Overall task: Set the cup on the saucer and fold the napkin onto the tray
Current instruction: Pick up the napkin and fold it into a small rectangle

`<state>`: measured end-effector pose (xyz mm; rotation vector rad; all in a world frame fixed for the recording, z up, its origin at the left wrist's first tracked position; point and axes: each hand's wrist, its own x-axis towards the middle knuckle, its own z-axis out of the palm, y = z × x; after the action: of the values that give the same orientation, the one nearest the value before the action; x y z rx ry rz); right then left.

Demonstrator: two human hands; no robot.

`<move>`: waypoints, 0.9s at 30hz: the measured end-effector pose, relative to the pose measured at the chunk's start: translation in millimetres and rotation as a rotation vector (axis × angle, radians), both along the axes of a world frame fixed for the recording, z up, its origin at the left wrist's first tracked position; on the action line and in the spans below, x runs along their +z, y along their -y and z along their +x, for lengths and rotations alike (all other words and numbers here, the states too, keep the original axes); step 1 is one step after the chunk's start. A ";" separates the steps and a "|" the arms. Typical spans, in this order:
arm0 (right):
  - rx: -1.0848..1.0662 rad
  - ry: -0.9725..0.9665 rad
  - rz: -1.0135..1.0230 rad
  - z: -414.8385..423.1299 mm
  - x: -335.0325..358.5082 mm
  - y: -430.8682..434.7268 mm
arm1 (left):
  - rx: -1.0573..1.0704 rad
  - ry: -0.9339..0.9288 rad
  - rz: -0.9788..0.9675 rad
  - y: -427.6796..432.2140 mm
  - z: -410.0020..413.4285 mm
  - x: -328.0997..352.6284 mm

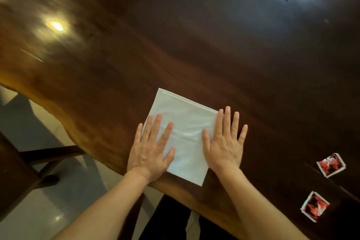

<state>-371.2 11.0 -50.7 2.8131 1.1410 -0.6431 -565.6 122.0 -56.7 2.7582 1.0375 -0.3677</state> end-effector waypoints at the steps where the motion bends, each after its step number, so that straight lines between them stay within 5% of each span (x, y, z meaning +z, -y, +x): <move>1: -0.039 -0.008 -0.004 10.9 0.0 -7.1 | 0.000 -0.008 -0.004 -1.0 0.5 0.4; 9: 0.035 -0.036 0.168 -14.6 24.0 -20.9 | -0.006 -0.007 -0.010 -0.2 0.1 -1.6; 17: 0.179 -0.109 -0.045 -43.6 8.0 5.7 | -0.012 -0.066 -0.042 0.5 4.7 5.2; 27: 0.132 -0.141 -0.030 0.4 29.6 -11.1 | -0.053 -0.064 -0.052 -49.5 70.1 15.5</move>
<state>-370.7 22.0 -21.1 2.6769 1.3143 -0.8511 -495.5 171.5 -41.2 2.7483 0.9571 -0.4861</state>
